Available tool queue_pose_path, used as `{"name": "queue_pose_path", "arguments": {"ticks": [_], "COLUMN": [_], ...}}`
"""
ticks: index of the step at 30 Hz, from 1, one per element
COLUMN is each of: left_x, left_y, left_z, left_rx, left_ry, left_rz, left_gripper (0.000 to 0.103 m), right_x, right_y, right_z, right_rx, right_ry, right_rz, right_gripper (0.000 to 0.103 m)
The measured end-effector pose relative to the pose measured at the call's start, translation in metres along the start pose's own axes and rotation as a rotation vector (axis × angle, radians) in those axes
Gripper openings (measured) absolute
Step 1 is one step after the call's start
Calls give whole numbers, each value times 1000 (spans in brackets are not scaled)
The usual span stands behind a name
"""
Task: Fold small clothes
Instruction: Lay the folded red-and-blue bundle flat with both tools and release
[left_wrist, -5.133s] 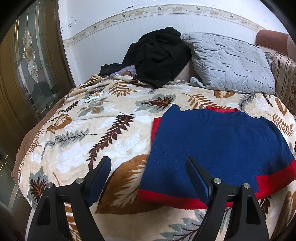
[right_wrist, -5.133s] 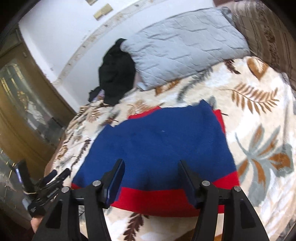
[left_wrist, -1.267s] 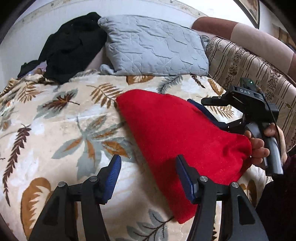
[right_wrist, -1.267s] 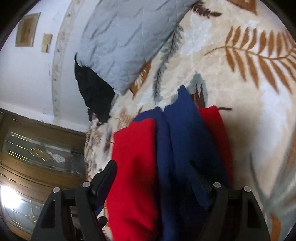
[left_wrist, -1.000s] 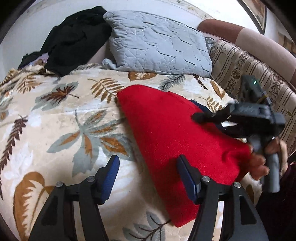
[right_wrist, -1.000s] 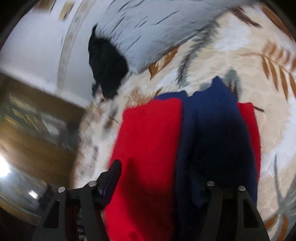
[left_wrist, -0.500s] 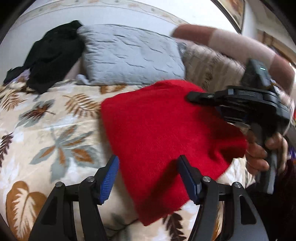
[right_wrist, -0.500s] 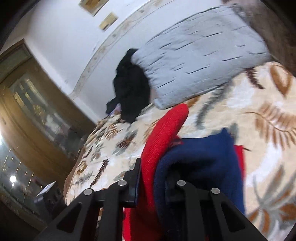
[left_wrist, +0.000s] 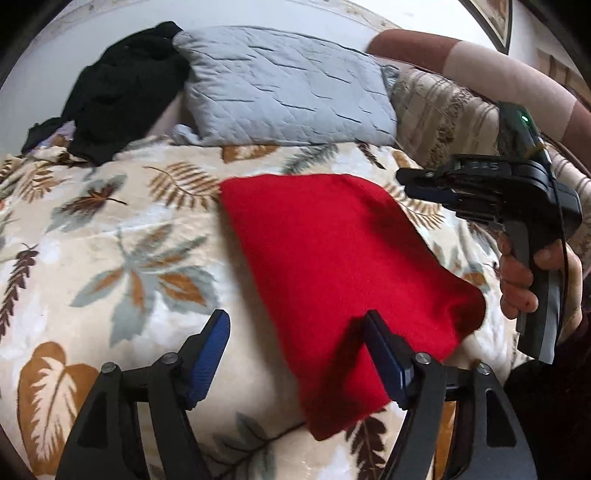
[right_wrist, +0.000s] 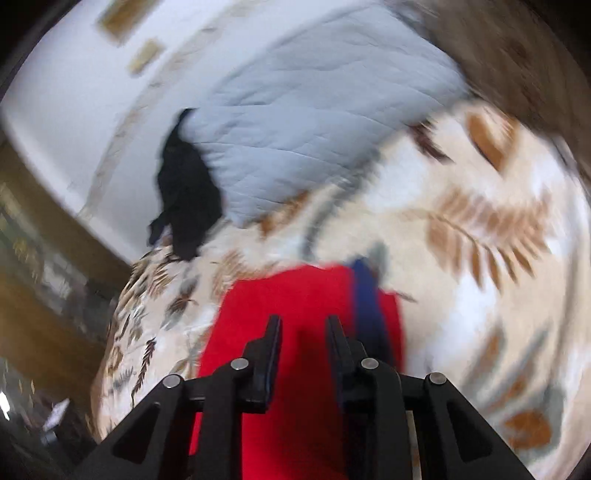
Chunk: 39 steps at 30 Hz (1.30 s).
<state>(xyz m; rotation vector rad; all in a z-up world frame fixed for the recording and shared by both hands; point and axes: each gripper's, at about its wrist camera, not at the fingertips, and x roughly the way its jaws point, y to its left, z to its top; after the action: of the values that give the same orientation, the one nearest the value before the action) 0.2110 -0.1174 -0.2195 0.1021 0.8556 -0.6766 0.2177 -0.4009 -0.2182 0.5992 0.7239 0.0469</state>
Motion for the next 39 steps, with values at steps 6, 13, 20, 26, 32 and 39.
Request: {"name": "queue_pose_path", "arguments": {"ticks": [6,13,20,26,32,39], "left_x": [-1,-5,-7,-9,-17,-22], "left_y": [-12,-15,-18,-19,-11,5], "left_z": [-4,-3,-8,-12,-10,6], "left_rx": [107,125,143,136,109,67], "left_ry": [-22,-23,-15,4,-9,-9], "left_rz": [98,133,161,174,247,505], "left_gripper": [76,76,76,77,79,84], "right_x": [79,36,-20,-14,-44,-90], "right_y": [-19,-6,16,1,1,5], "right_z": [3,-3,-42,-80,-71,-60], "right_rx": [76,59,-39,-45,-2,-20], "right_ry": [208,156,156,252,162,-96], "right_rz": [-53,-21,-30,-97,-19,3], "right_gripper": [26,28,28,27,28,87]}}
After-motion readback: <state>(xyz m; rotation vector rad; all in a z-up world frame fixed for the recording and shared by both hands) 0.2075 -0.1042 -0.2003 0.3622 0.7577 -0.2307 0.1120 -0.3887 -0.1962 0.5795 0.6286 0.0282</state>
